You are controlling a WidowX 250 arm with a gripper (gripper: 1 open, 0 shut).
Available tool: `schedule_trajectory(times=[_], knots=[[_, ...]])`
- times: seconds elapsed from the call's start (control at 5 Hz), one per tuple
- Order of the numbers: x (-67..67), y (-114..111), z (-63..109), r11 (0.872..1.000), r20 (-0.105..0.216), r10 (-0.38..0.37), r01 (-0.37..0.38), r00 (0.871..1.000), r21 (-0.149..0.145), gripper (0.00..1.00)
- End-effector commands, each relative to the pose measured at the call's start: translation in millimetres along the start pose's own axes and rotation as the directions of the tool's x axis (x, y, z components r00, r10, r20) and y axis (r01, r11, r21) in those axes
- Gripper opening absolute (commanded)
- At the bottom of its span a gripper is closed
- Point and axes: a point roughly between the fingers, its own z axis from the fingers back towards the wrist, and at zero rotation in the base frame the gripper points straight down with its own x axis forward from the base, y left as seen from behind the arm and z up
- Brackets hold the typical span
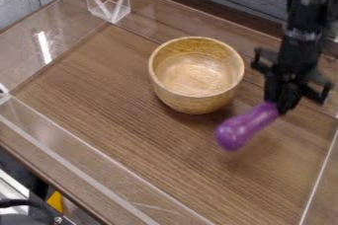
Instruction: Put the purple eggplant in the brown bowl
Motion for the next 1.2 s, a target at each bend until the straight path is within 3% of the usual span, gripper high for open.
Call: schedule_trajectory(times=[0.0,0.2,0.4,1.0], knots=[[3.4,28,57.3,0.998,0.102,0.055,-0.057,0.993,0.017,0.0],[-1.5,71,65.4,0.996,0.122,0.076,-0.081,0.99,0.037,0.0],[-8.6,99,55.3,0.995,0.125,0.067,-0.075,0.99,0.06,0.0],[-10.3,97,56.0,0.997,0.137,0.015,-0.026,0.99,0.076,0.0]])
